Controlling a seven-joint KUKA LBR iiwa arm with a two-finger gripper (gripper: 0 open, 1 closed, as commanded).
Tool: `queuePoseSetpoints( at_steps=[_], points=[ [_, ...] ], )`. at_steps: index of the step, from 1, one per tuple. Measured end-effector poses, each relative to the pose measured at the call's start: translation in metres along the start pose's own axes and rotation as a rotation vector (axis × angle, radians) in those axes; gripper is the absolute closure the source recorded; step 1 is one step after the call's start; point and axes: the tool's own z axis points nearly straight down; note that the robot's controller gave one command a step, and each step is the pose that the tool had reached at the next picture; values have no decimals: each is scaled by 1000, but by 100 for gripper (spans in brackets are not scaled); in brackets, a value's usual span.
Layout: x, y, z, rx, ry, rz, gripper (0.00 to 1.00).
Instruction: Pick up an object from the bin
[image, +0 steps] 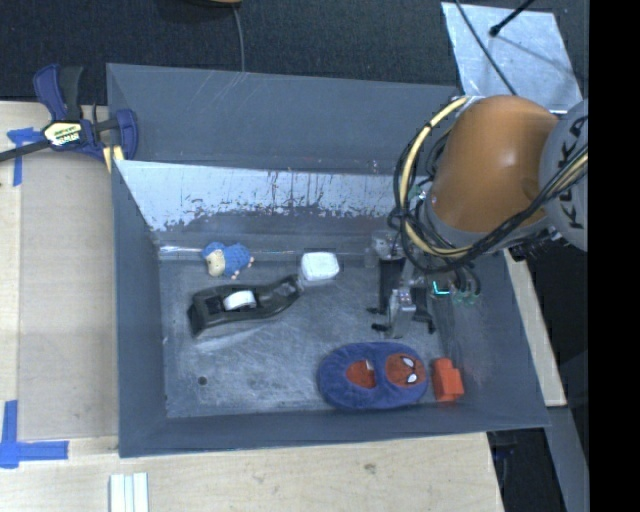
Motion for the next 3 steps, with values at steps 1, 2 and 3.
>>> queuePoseSetpoints(
  at_steps=[1, 2, 3],
  points=[
    [64, -77, 100, 2, 3, 28, 0],
    [59, -23, 126, 1, -2, -84, 0],
    [57, -24, 123, 1, -6, -81, 100]
  ],
)
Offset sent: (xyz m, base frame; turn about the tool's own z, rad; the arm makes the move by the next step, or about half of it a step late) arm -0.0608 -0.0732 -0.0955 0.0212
